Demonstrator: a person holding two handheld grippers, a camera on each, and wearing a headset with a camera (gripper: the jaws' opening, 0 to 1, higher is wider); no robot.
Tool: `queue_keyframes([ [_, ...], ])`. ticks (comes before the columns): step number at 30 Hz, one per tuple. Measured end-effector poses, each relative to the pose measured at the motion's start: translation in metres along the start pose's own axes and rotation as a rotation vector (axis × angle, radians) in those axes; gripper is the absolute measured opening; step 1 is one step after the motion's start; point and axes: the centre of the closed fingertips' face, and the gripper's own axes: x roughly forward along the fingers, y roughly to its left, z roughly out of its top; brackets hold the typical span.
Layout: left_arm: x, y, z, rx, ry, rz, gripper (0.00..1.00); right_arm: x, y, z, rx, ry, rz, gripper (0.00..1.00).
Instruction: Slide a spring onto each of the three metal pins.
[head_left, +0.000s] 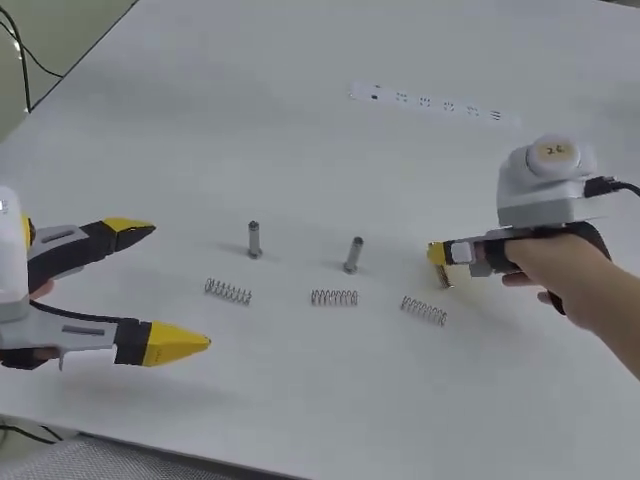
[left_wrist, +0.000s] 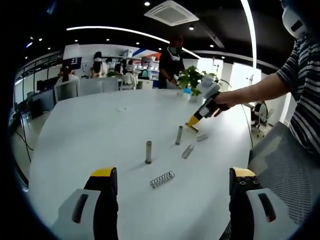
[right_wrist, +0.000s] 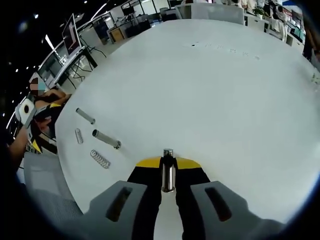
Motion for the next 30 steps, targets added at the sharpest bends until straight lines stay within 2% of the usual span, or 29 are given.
queue_keyframes([
  [5,0.001,-0.001,0.001,0.004,0.000,-0.002,0.92,-0.003,0.005,0.007,-0.043,-0.053,-0.012,0.10],
  [16,-0.001,-0.003,0.002,-0.001,-0.006,0.001,0.92,-0.009,0.011,0.008,-0.118,-0.115,-0.029,0.10],
  [21,-0.001,-0.002,0.004,-0.001,-0.013,0.002,0.92,-0.012,0.010,0.008,-0.135,-0.140,-0.040,0.10],
  [30,0.001,-0.003,0.002,-0.006,-0.012,-0.004,0.91,-0.018,0.007,0.007,-0.115,-0.174,-0.047,0.10],
])
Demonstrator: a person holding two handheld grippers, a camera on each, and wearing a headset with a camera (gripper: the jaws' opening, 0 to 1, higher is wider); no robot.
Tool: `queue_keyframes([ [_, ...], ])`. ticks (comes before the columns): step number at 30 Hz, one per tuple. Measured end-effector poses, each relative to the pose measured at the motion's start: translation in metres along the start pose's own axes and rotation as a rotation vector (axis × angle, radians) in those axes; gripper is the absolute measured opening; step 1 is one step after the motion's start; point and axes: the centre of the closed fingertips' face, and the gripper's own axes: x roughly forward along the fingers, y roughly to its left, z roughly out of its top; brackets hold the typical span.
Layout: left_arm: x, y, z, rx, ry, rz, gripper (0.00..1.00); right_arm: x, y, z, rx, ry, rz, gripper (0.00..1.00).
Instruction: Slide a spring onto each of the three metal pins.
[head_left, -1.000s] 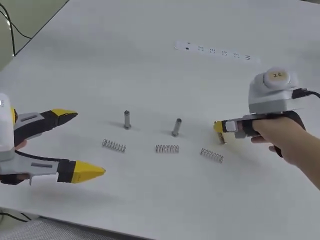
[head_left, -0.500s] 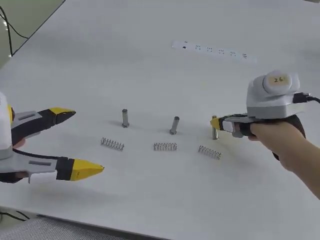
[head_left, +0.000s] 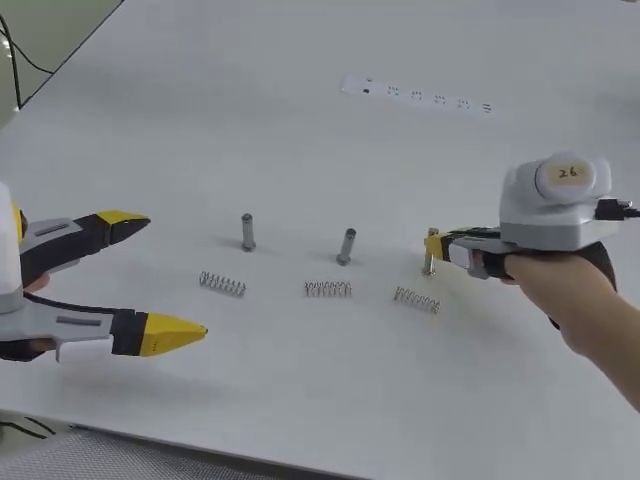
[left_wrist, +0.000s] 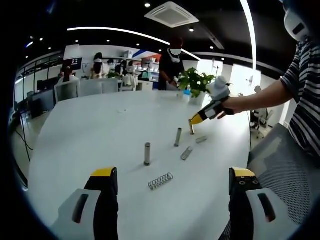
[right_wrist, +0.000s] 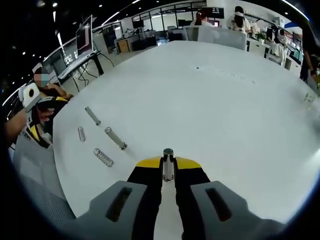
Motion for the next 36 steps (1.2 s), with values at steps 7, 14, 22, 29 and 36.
queue_keyframes([
  [7,0.002,0.000,0.002,-0.002,-0.007,-0.001,0.91,-0.004,0.000,-0.003,-0.005,-0.015,-0.006,0.10],
  [14,0.002,0.000,0.003,0.001,-0.008,0.000,0.91,-0.009,0.005,-0.009,-0.059,-0.018,-0.020,0.10],
  [22,0.001,0.000,0.000,-0.004,-0.002,0.000,0.91,-0.009,0.007,-0.009,-0.081,-0.017,-0.021,0.11],
  [29,0.001,0.000,0.003,0.000,-0.009,0.000,0.91,-0.010,0.011,-0.011,-0.076,-0.011,-0.016,0.11],
  [36,0.001,0.001,0.003,0.007,-0.004,0.000,0.92,-0.010,0.012,-0.010,-0.075,-0.016,-0.007,0.11],
])
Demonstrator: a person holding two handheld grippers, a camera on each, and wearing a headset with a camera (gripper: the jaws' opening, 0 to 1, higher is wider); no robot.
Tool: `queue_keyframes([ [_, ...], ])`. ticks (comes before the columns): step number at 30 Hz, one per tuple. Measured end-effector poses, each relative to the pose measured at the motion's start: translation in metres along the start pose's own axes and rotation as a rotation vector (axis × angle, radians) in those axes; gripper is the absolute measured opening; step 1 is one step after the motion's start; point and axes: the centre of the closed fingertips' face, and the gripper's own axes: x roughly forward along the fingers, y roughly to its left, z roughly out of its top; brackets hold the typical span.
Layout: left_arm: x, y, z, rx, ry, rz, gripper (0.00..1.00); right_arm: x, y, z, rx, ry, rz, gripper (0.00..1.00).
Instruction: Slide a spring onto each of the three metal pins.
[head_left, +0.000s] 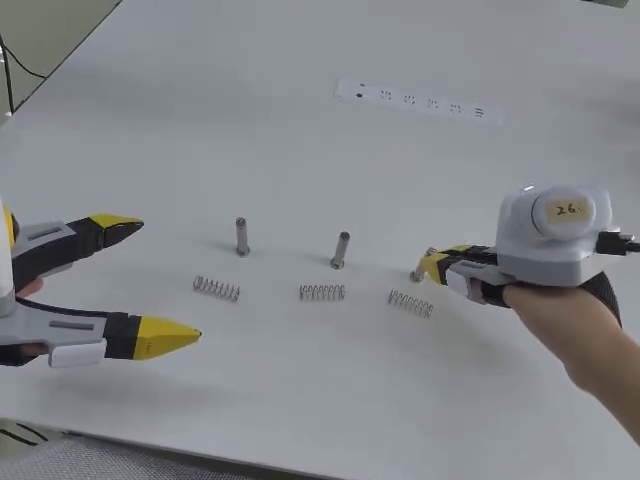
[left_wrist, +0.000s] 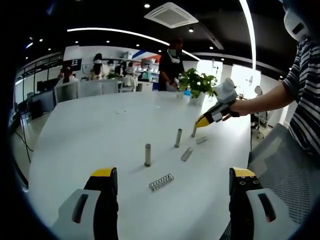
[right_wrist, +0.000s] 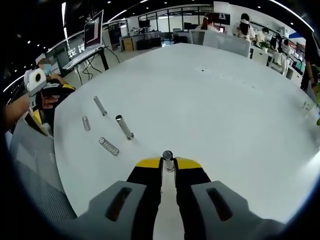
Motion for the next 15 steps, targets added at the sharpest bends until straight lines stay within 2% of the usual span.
queue_keyframes([
  [6,0.002,0.000,0.002,0.004,0.001,-0.005,0.93,-0.005,-0.001,0.004,-0.002,-0.011,-0.002,0.16],
  [15,0.003,-0.001,0.003,0.007,-0.001,-0.010,0.93,-0.019,-0.002,0.013,-0.021,-0.069,0.014,0.22],
])
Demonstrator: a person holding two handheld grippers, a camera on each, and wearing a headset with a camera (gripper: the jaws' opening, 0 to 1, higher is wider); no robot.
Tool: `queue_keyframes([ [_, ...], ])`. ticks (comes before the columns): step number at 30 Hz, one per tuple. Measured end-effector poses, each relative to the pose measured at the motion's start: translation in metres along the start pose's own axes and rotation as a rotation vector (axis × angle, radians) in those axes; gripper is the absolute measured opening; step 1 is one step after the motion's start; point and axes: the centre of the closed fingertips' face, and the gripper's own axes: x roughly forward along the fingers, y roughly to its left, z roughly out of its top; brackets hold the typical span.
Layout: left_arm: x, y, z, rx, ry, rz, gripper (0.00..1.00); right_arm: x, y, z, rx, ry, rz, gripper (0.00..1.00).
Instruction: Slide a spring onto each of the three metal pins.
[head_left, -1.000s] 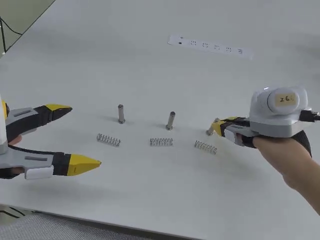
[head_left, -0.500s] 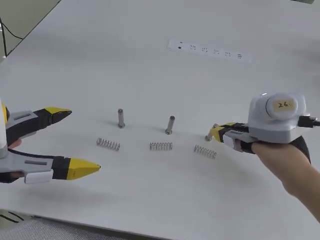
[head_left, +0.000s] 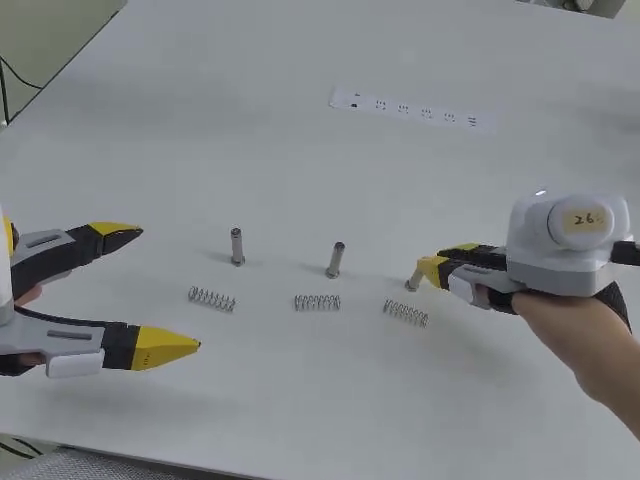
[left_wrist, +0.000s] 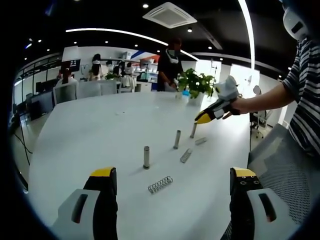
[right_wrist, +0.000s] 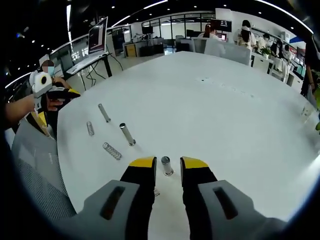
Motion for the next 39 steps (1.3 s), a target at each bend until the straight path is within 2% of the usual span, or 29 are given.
queue_keyframes([
  [8,0.002,-0.002,0.000,-0.001,0.001,-0.005,0.93,-0.011,0.003,0.007,-0.020,-0.049,0.038,0.27],
  [15,0.001,-0.001,0.000,-0.003,0.000,-0.004,0.93,-0.018,0.008,0.002,-0.109,-0.040,0.068,0.30],
  [19,0.001,-0.001,-0.001,-0.001,0.001,-0.005,0.93,-0.022,0.015,0.001,-0.134,-0.043,0.113,0.30],
  [23,0.002,0.000,0.000,-0.003,-0.001,-0.006,0.93,-0.024,0.020,-0.005,-0.226,-0.001,0.142,0.30],
  [26,0.002,-0.001,-0.001,-0.003,0.001,-0.008,0.93,-0.026,0.025,-0.007,-0.263,0.017,0.162,0.30],
  [31,0.002,-0.002,-0.003,-0.006,0.003,-0.010,0.93,-0.027,0.037,-0.012,-0.272,0.050,0.235,0.29],
  [36,0.001,-0.002,-0.005,-0.007,0.006,-0.010,0.93,-0.026,0.043,-0.021,-0.334,0.118,0.289,0.29],
  [37,0.001,-0.002,-0.005,-0.007,0.006,-0.009,0.93,-0.026,0.047,-0.026,-0.324,0.145,0.318,0.29],
  [39,0.000,-0.001,-0.004,-0.010,0.004,-0.009,0.93,-0.023,0.049,-0.026,-0.318,0.151,0.330,0.29],
])
